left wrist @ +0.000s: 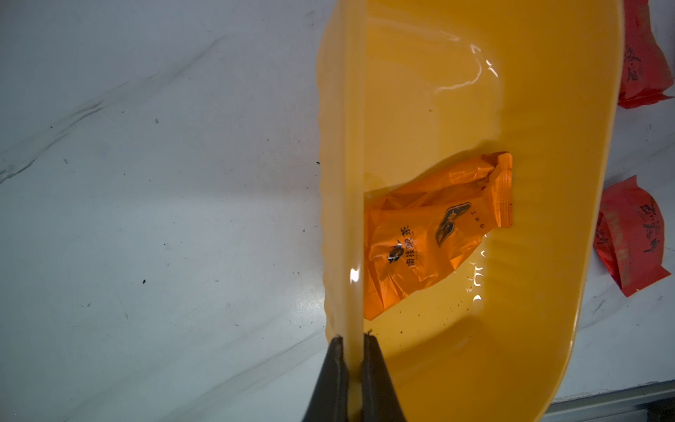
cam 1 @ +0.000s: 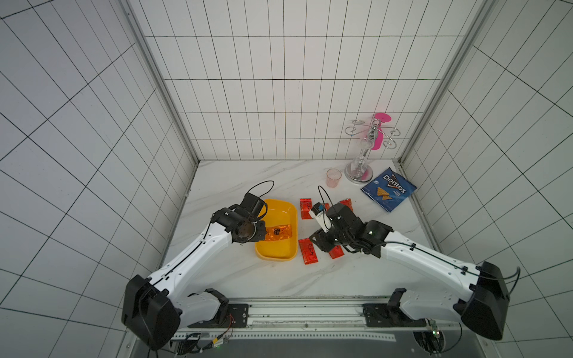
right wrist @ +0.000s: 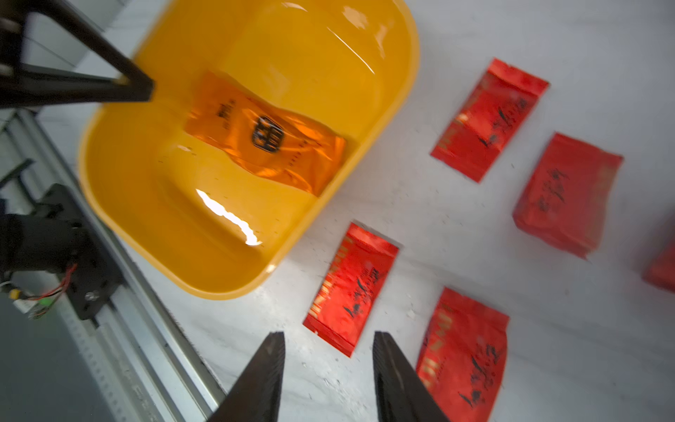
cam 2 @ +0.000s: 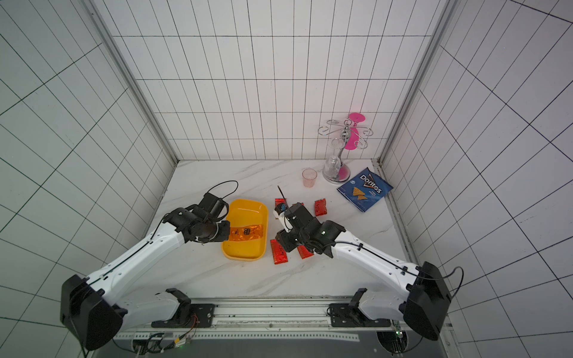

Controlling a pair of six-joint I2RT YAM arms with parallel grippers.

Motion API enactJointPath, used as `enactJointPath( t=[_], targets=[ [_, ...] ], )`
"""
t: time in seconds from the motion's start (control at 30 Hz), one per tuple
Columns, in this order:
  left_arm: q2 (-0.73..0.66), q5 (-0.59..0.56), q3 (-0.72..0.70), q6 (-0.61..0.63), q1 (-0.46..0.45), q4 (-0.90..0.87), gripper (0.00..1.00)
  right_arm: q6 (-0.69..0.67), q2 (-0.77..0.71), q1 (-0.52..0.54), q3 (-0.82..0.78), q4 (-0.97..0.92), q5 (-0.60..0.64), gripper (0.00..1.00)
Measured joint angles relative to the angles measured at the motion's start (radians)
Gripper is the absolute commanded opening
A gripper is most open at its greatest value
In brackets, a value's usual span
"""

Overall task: Take the tea bags out of the storage box
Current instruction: Place the tea bag at the center of the board, then pick up the tea bag from the storage box.

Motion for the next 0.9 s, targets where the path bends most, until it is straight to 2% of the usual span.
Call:
enactJointPath(
  t=[0.07, 0.1, 0.2, 0.37, 0.5, 0.73, 0.9],
  targets=[
    [0.0, 0.005, 0.0, 0.001, -0.001, 0.001, 0.0, -0.082, 0.035, 0.0, 0.027, 0.051, -0.087, 0.62],
    [-0.001, 0.007, 0.0, 0.001, -0.003, 0.002, 0.0, -0.124, 0.061, 0.0, 0.046, 0.069, -0.129, 0.63],
    [-0.006, 0.012, 0.0, 0.002, -0.012, 0.004, 0.0, -0.266, 0.187, 0.0, 0.148, 0.071, -0.224, 0.61],
    [-0.026, 0.015, 0.0, 0.002, -0.027, 0.005, 0.0, -0.421, 0.437, -0.002, 0.354, 0.024, -0.277, 0.56],
    [-0.034, 0.014, 0.0, 0.002, -0.031, 0.005, 0.0, -0.481, 0.539, -0.014, 0.428, -0.01, -0.303, 0.55],
    [-0.034, 0.014, 0.0, 0.002, -0.034, 0.005, 0.0, -0.542, 0.618, -0.027, 0.476, -0.046, -0.302, 0.53],
    [-0.034, 0.014, 0.0, 0.002, -0.034, 0.005, 0.0, -0.565, 0.663, -0.027, 0.482, -0.064, -0.269, 0.46]
  ],
)
